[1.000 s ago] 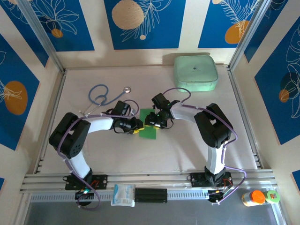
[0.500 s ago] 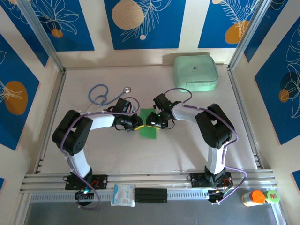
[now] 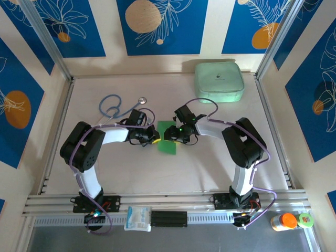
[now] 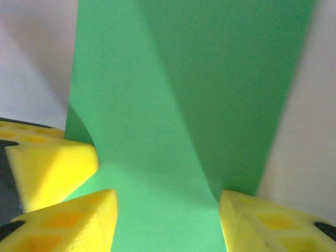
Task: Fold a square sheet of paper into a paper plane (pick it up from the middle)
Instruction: Third fold the triangle at the center of the table.
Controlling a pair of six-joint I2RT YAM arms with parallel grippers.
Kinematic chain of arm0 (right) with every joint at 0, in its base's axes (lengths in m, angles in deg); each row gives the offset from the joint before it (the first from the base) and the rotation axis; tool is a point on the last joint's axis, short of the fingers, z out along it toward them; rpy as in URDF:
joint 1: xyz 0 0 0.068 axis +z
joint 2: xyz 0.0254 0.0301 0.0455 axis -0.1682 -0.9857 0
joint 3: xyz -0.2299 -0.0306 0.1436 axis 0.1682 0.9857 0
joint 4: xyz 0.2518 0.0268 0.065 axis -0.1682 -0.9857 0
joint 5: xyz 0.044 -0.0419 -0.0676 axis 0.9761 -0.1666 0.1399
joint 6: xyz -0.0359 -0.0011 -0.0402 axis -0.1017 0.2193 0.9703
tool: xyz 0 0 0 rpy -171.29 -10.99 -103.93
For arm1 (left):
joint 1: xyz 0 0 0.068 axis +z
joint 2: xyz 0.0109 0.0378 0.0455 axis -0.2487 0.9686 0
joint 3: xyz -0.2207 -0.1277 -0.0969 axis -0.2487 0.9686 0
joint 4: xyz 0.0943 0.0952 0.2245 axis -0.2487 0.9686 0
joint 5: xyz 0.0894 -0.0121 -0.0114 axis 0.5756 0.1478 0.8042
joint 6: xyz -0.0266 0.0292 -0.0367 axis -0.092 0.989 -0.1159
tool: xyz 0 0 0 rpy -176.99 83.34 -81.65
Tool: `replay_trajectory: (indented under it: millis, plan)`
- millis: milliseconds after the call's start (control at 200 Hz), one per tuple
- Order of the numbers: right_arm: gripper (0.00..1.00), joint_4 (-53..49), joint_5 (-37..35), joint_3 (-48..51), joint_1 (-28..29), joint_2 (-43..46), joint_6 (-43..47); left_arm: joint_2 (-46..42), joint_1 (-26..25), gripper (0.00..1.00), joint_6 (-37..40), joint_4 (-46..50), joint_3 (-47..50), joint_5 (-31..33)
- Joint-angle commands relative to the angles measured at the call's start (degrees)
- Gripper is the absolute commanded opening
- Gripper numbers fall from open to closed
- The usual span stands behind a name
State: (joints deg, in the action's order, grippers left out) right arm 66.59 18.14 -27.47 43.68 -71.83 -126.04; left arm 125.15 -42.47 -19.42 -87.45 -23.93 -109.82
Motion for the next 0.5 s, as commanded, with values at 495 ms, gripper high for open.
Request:
replay_trajectory:
  millis: [495]
  plan:
    - [0.74,14.35,-15.26,13.79,3.83,20.24,25.11,-4.56,0.59,0.00,-6.94,-4.26,1.01,0.12]
